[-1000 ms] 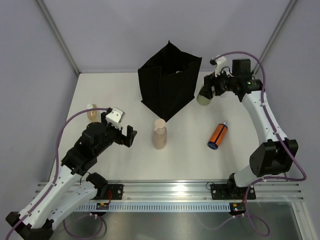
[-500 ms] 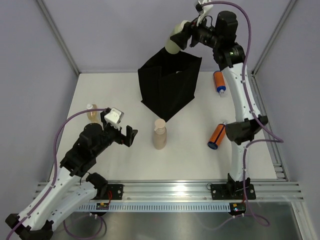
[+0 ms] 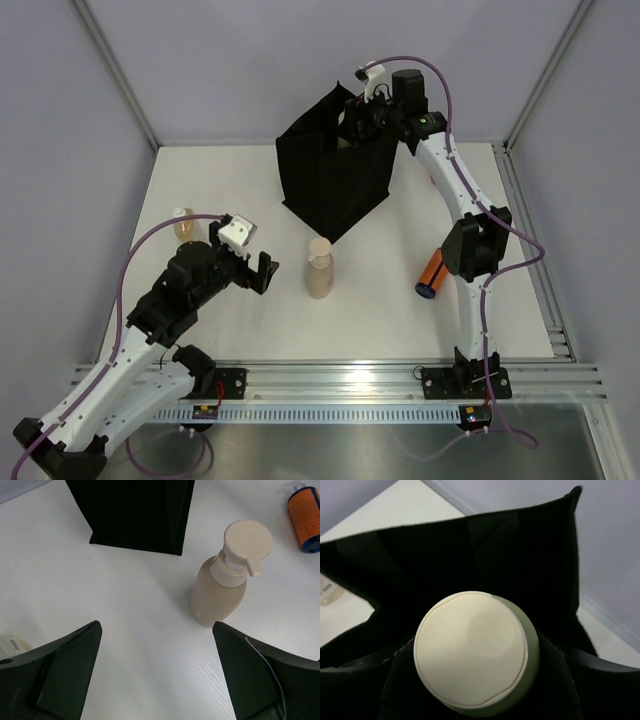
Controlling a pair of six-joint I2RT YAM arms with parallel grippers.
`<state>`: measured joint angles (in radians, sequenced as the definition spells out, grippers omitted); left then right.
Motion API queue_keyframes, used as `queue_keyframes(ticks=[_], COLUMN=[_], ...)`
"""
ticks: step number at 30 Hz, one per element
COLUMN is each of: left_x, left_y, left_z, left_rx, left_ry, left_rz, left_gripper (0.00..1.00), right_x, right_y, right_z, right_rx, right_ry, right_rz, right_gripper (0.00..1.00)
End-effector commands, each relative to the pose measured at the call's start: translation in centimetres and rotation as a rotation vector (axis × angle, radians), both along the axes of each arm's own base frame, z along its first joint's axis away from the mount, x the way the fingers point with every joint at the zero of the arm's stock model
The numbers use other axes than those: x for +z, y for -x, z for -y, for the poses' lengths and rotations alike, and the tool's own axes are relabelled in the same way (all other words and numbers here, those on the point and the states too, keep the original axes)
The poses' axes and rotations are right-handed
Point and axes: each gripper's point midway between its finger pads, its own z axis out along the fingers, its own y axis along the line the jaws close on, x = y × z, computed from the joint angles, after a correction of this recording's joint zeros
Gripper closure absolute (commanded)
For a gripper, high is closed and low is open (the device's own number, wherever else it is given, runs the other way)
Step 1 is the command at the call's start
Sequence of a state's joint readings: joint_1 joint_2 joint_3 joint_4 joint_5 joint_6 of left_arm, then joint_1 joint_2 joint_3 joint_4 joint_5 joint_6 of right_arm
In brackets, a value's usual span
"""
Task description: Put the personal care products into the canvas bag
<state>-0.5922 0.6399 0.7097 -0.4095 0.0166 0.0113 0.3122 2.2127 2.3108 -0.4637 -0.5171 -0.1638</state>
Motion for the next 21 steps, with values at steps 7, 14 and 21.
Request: queue_keyframes(ticks=[7,14,21], left_x=[1.2,1.5,1.3], left_y=[0.7,0.8,0.9], left_z=[1.7,1.8,1.9], left_rx=[-0.101,-0.107,-0.118], left_ry=[0.047,0.056,0.054], left_rz=[0.020,0.033,0.020], left_gripper=[0.01,0.01,0.01], right_x=[2.1,7.9,8.5], right_y=[2.6,7.2,7.6], right_z=[-1.9,-5.2,-6.9], right_rx=[0.109,0.292,0.324], right_ry=[0.066,-0.152,-0.274], right_rz=[0.088,0.061,-0.026], right_gripper=[1.00,1.00,1.00])
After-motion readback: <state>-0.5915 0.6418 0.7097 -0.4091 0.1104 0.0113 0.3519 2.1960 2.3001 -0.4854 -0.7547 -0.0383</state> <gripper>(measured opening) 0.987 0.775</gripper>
